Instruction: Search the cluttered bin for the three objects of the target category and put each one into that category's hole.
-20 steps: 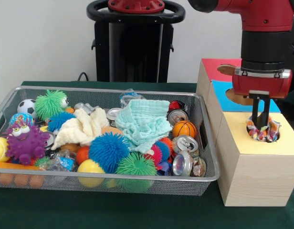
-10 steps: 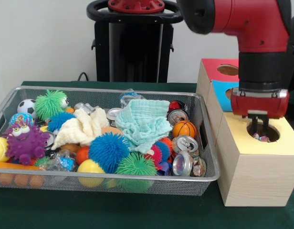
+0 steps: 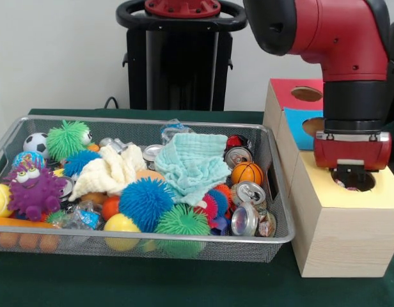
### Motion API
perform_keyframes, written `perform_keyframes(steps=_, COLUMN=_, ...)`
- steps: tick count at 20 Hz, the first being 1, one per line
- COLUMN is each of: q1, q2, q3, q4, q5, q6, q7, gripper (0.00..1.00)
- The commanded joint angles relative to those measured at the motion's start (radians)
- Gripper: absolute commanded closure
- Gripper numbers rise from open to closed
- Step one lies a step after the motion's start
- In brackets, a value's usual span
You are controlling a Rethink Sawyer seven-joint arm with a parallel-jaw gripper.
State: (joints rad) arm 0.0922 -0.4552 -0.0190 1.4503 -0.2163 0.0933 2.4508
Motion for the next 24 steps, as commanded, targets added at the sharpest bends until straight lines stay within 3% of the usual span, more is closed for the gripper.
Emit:
perform_keyframes(steps=1, q1=0.04, q2=0.12, q3=-0.086, q4=-0.037, q5=0.013, q6=-0.088, q7=0.11, gripper=1.0)
perform_keyframes(steps=4, q1=0.023, q2=-0.036, q3=-0.081, q4=0.066, q5=-0.005, q6=0.008, q7=0.083, gripper=1.0)
perform_keyframes(steps=7, q1=-0.051, q2=-0.268, q3=-0.001, q4=0.17, q5=0.022, q6=0.272, q7=-0.04, gripper=1.0)
perform_keyframes(steps=11, q1=-0.123, q2=-0.423, q3=0.085, q4=0.186, q5=0.049, q6=0.572, q7=-0.222, gripper=1.0)
perform_keyframes(steps=14, q1=-0.16, q2=-0.497, q3=0.126, q4=0.191, q5=0.037, q6=0.675, q7=-0.309, gripper=1.0)
perform_keyframes(steps=17, q1=-0.246, q2=-0.559, q3=0.227, q4=0.244, q5=0.063, q6=0.691, q7=-0.381, gripper=1.0)
perform_keyframes(steps=24, q1=-0.295, q2=-0.557, q3=0.272, q4=0.247, q5=0.002, q6=0.633, q7=-0.338, gripper=1.0)
